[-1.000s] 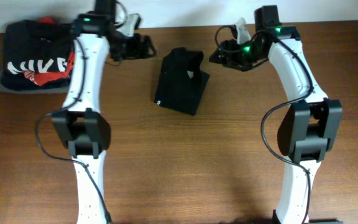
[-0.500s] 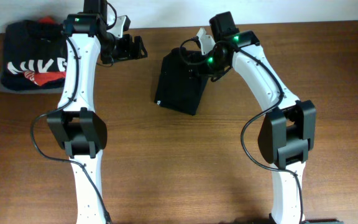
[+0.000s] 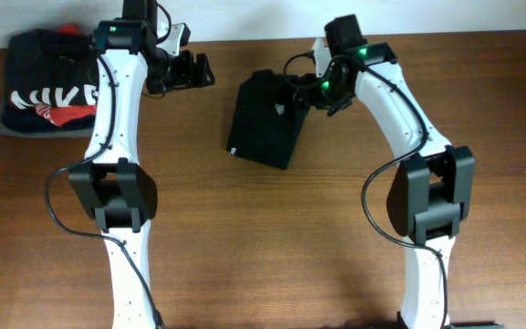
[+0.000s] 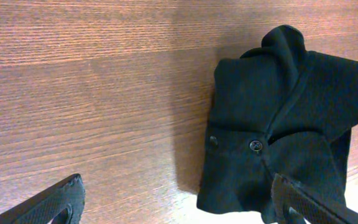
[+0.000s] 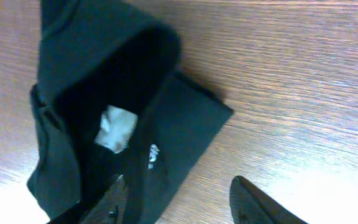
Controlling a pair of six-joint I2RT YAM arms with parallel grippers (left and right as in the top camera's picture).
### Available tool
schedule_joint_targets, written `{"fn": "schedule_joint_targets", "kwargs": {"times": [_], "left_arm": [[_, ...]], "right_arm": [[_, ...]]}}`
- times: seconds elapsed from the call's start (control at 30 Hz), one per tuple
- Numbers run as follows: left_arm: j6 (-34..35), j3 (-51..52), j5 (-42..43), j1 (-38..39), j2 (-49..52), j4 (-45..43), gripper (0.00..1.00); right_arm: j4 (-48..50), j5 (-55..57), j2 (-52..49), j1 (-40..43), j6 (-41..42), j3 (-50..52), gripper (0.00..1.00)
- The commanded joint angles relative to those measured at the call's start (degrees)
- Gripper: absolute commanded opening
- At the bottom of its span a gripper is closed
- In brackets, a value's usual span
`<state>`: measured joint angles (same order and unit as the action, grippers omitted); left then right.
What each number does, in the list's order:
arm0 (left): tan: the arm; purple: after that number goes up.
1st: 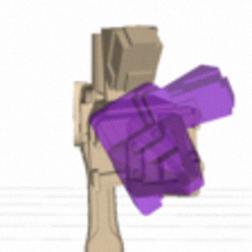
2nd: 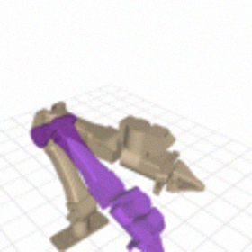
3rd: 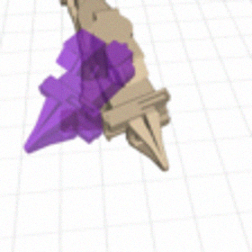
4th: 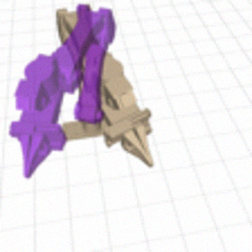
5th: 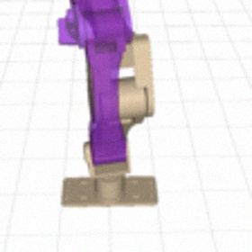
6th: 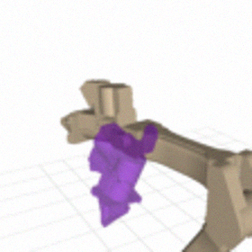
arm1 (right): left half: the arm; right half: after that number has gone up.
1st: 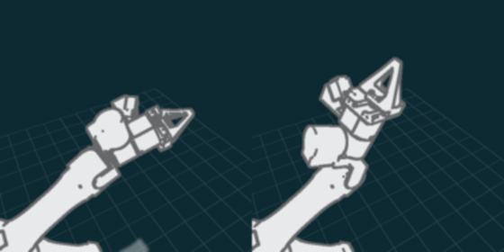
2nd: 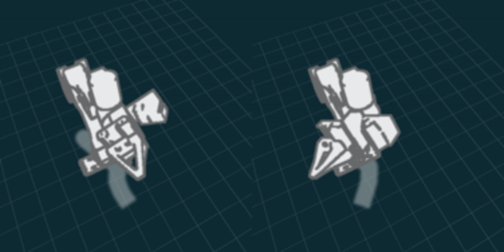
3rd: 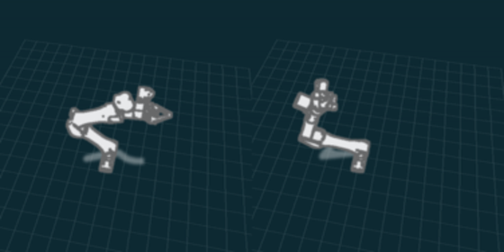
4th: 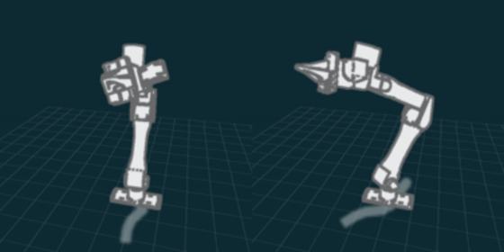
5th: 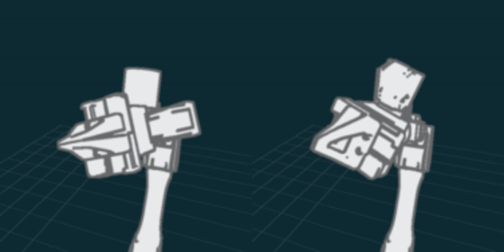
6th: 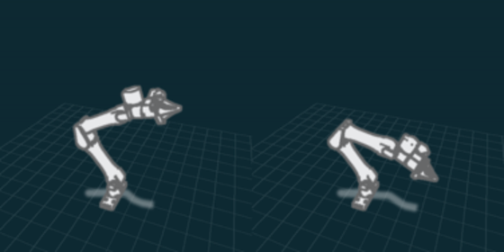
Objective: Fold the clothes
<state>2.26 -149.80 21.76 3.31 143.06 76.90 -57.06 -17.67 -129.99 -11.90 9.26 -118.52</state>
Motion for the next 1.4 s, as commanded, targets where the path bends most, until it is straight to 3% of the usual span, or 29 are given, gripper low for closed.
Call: {"fn": "schedule_joint_targets", "kwargs": {"times": [0.0,0.4,0.7,0.9,1.07,1.37], "left_arm": [[0.33,-1.2,-0.81,0.07,0.42,0.04,0.96],[0.31,-1.2,-0.81,0.07,0.42,0.09,0.96],[0.31,-1.2,-0.81,0.07,0.42,0.07,0.96],[0.31,-1.2,-0.81,0.07,0.42,0.07,0.96],[0.31,-1.2,-0.81,0.07,0.42,0.07,0.96],[0.31,-1.2,-0.81,0.07,0.42,0.07,0.96]], "right_arm": [[-0.17,-1.62,-1.7,0.13,0.39,-0.52,0.56],[1.36,-5.49,-4.46,-0.52,0.42,-0.52,0.56],[2.93,-9.14,-4.87,-0.57,-4.2,-0.52,0.56],[3.56,-9.16,-6.27,-0.57,-4.15,-0.52,0.49],[4.22,-10.4,-7.21,-0.57,-4.11,-0.52,0.31],[4.24,-10.36,-6.73,-0.57,-3.87,-0.79,0.07]]}}
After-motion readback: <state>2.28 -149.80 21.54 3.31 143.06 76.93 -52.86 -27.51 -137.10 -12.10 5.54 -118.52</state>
